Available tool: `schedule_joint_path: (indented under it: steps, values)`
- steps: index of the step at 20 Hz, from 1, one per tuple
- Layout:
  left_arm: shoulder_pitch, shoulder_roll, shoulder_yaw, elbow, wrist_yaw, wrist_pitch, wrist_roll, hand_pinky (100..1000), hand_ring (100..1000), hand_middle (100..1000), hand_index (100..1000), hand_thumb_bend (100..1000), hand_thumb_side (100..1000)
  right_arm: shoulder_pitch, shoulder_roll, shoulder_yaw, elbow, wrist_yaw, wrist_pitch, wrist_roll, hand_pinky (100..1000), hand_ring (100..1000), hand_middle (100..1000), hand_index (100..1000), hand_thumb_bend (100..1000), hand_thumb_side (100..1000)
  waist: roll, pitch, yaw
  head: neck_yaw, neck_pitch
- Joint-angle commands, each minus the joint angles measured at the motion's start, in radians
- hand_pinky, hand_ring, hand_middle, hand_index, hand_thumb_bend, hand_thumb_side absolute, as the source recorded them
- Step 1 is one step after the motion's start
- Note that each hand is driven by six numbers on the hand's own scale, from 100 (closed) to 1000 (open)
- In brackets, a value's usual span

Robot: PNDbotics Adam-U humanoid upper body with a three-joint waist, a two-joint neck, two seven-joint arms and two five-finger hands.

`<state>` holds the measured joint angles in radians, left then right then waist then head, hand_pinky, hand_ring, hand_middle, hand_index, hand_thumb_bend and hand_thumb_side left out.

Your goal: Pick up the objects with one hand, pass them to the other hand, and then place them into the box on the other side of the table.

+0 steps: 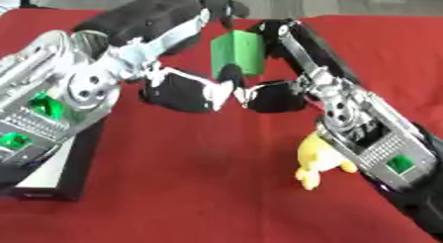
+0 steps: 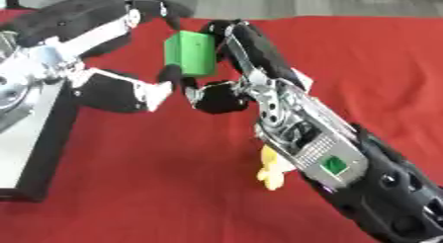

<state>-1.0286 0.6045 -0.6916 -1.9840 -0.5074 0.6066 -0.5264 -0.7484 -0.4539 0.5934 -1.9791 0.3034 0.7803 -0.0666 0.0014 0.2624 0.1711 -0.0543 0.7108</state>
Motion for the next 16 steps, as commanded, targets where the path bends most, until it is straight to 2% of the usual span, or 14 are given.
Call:
schedule_joint_path:
  steps: [1, 4, 5, 9, 16]
  values:
    - [-0.011, 0.001, 0.004, 0.007, -0.031, -0.006, -0.026, 1000, 1000, 797, 951, 100, 356, -0.019, -0.009, -0.007, -0.021, 0.005, -0.006, 0.002, 751, 653, 567, 525, 100, 100, 0.007, 0.0, -0.001, 0.005, 0.003]
    - [-0.01, -0.003, 0.0, 0.015, -0.051, -0.018, -0.037, 1000, 1000, 800, 953, 100, 391, -0.018, -0.009, -0.006, -0.021, 0.006, -0.009, 0.003, 749, 652, 567, 525, 100, 100, 0.007, 0.0, -0.003, 0.006, 0.009]
    - [-0.009, -0.004, -0.002, 0.019, -0.056, -0.022, -0.043, 1000, 1000, 802, 954, 100, 430, -0.017, -0.009, -0.006, -0.021, 0.007, -0.009, 0.003, 749, 652, 567, 525, 100, 100, 0.007, 0.001, -0.004, 0.006, 0.011]
    - [-0.009, -0.009, -0.006, 0.028, -0.066, -0.03, -0.062, 1000, 1000, 805, 955, 100, 465, -0.017, -0.008, -0.005, -0.021, 0.009, -0.01, 0.003, 747, 651, 567, 524, 100, 100, 0.008, 0.001, -0.007, 0.007, 0.024]
    - [-0.003, -0.017, -0.015, 0.06, -0.119, -0.055, -0.058, 1000, 1000, 814, 960, 170, 452, -0.016, -0.008, -0.003, -0.021, 0.004, -0.01, 0.001, 744, 649, 566, 523, 100, 100, 0.01, 0.001, -0.01, 0.016, 0.025]
